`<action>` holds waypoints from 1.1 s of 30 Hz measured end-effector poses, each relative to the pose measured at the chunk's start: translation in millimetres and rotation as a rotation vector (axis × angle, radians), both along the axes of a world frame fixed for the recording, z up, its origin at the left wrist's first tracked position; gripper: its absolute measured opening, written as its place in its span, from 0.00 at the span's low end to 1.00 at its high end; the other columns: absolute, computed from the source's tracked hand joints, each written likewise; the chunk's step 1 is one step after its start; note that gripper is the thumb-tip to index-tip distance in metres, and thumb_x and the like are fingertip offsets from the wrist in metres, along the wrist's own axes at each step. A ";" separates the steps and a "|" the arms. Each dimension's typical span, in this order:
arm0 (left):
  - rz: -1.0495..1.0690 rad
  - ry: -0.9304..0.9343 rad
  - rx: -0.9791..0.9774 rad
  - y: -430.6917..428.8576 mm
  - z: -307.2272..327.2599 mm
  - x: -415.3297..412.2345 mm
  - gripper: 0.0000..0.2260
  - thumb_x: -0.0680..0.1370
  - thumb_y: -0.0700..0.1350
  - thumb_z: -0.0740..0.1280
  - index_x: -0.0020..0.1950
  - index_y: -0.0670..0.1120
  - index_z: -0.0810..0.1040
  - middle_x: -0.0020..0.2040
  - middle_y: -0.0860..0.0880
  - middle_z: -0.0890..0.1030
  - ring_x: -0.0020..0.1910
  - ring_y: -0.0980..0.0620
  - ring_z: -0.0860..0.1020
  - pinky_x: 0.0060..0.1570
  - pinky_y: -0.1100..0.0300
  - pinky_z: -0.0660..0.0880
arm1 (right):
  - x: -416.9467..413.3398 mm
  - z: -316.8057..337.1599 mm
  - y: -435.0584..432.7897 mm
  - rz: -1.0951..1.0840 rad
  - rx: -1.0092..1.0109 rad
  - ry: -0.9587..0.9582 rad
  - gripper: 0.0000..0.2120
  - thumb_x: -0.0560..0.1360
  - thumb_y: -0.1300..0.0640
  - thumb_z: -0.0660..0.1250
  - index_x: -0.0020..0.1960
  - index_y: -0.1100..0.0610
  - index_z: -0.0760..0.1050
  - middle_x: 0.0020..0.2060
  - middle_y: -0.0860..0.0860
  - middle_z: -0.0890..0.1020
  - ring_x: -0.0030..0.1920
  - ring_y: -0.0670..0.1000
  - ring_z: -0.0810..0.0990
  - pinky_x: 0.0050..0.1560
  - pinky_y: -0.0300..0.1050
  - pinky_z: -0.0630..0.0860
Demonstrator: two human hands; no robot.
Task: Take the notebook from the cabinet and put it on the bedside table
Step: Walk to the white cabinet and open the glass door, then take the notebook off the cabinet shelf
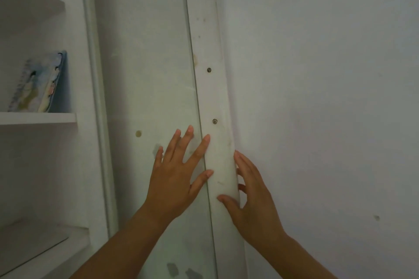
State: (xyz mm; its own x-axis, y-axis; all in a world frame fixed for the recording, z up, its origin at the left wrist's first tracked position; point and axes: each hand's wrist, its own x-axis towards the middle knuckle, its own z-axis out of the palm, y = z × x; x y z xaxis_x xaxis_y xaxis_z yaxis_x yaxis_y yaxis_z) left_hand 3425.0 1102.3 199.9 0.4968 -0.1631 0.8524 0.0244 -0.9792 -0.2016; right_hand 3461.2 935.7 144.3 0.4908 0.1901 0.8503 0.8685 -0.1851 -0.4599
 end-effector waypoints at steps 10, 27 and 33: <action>-0.039 0.089 -0.019 8.3 15.6 -39.9 0.25 0.75 0.64 0.48 0.68 0.71 0.38 0.73 0.60 0.48 0.72 0.52 0.60 0.66 0.50 0.51 | -16.9 38.7 -1.5 0.006 0.158 -0.067 0.25 0.72 0.57 0.69 0.66 0.51 0.66 0.63 0.45 0.70 0.63 0.42 0.68 0.65 0.35 0.65; 0.191 0.097 -0.054 118.3 63.8 -167.0 0.26 0.73 0.63 0.48 0.71 0.61 0.57 0.70 0.55 0.66 0.67 0.55 0.67 0.62 0.54 0.69 | -70.2 81.0 140.9 0.426 0.071 -0.116 0.23 0.71 0.53 0.70 0.65 0.49 0.69 0.60 0.43 0.73 0.57 0.40 0.72 0.58 0.33 0.72; 0.327 0.027 0.049 159.8 108.9 -203.8 0.26 0.73 0.61 0.50 0.71 0.58 0.62 0.69 0.52 0.68 0.65 0.52 0.68 0.58 0.56 0.69 | -86.3 119.1 206.3 0.500 0.092 -0.152 0.24 0.71 0.54 0.71 0.64 0.50 0.69 0.56 0.41 0.72 0.54 0.38 0.71 0.51 0.24 0.69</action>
